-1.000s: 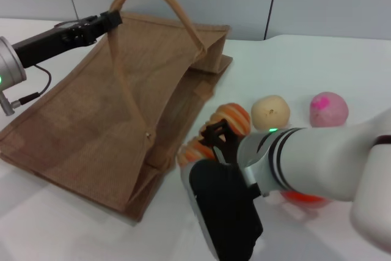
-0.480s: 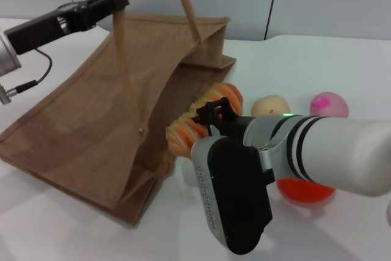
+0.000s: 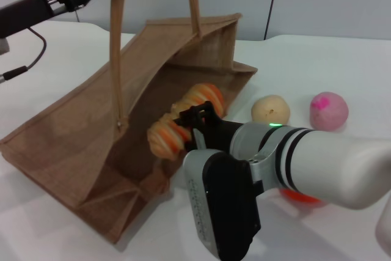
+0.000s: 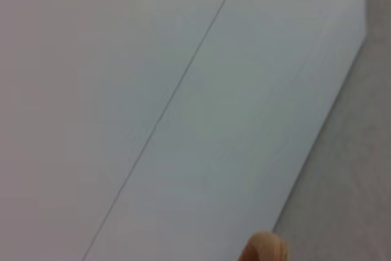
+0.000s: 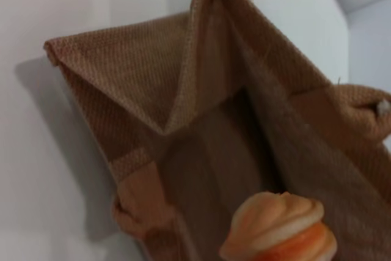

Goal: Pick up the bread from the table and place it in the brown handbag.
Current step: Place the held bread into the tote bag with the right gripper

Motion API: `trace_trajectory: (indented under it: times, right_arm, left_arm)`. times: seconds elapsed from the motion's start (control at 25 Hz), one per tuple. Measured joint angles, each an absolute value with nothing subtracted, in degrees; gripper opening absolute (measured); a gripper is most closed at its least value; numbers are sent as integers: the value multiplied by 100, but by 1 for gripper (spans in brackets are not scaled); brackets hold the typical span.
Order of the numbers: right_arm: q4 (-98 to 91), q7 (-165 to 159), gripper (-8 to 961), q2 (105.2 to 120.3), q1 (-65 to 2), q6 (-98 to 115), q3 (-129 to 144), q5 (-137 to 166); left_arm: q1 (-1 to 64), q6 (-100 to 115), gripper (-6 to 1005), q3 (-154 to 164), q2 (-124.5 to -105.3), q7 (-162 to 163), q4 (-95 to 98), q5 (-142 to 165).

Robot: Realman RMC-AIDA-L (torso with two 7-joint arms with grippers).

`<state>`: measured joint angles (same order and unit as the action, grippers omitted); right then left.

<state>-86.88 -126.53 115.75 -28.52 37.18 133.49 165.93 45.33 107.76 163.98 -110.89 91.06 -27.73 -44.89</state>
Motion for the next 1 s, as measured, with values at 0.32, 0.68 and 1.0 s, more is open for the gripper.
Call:
trace_trajectory:
  times: [0.32,0.68,1.0]
  right_arm:
    - [-8153,-12649,339,11592,-2936,3009,13659,16594]
    - [-7265,-12698,322,11651,-3238,1761,14127,16563]
    - [-6142,-13022,319,11719,-3788,342,14439,16550]
  left_arm:
    - [4579,11005,121,16401,-11068,9307,-2815,-4582]
    - [4733,11099,120,16400,-11057,9518,-2810,-4646]
    - [4862,11153,121,16401,-11038,9654,-2779,-4654]
